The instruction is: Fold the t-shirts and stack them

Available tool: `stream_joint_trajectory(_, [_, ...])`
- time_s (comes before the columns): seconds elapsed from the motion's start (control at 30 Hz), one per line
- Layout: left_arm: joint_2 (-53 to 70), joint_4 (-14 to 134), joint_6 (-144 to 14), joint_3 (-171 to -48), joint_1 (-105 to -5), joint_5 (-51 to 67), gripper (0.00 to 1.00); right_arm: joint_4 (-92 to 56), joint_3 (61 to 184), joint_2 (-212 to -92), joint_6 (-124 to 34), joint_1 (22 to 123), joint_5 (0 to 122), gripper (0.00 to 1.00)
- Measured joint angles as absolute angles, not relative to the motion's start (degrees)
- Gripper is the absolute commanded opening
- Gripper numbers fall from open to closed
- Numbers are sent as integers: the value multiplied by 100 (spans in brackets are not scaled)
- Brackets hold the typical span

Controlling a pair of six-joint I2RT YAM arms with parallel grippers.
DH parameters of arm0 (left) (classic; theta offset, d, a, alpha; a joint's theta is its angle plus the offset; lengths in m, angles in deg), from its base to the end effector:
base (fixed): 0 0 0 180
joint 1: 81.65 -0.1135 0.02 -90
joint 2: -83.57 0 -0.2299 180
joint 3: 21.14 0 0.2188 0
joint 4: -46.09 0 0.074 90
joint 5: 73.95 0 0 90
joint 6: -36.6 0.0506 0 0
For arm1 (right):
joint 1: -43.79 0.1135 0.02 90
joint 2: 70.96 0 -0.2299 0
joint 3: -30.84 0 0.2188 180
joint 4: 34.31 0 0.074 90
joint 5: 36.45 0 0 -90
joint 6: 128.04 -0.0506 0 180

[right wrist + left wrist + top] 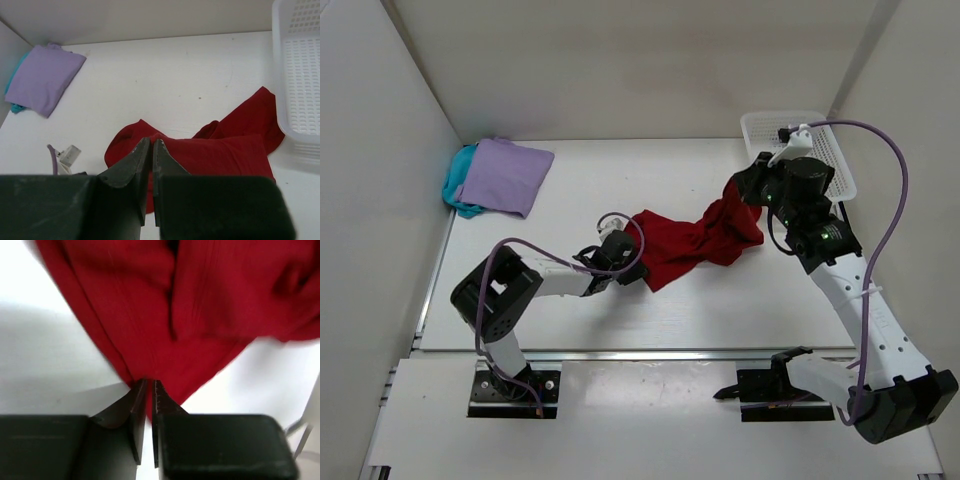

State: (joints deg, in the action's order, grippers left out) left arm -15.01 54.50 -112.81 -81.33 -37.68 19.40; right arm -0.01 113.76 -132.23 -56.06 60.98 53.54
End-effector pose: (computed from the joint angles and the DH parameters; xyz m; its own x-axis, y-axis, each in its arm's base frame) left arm 0.2259 -0.2138 0.1142 -0.8388 -0.3848 -0.3850 -0.1136 0.8154 -0.5676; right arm 0.2240 0.0693 0.3685 -0.2903 0.2340 -0.9279 -0.2162 0.9285 0.3018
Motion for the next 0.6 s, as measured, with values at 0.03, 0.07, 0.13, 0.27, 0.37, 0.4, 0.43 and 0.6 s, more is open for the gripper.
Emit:
stream_joint_trajectory(0.03, [-1501,5341,-11382,-8133,-3773,2041,24,-5,11341,-13212,-5606,6102,5352,0])
stream_joint_trajectory(0.07, [-1504,5225,-11478,-8137,-3797,2100,26,-5,11297,-13202,-5608,6102,5361,0])
stream_joint_trajectory(0.13, [-1539,5070,-11629,-8185,-3801,2259,28,-10,11208,-13175,-5610,6102,5409,0])
stream_joint_trajectory(0.27, [-1773,4820,-11865,-8347,-3803,2382,28,-21,11105,-13162,-5615,6146,5492,1])
stream_joint_trajectory(0.37, [-1976,4757,-11972,-8415,-3803,2432,30,-40,11087,-13160,-5613,6176,5520,0])
stream_joint_trajectory(0.4, [-2022,4750,-11992,-8419,-3803,2441,30,-56,11081,-13158,-5613,6176,5545,0])
stream_joint_trajectory(0.43, [-2052,4729,-12035,-8426,-3803,2443,29,-64,11072,-13151,-5613,6174,5566,0])
stream_joint_trajectory(0.6, [-2166,4724,-12108,-8579,-3794,2471,33,-167,11011,-13136,-5630,6213,5638,0])
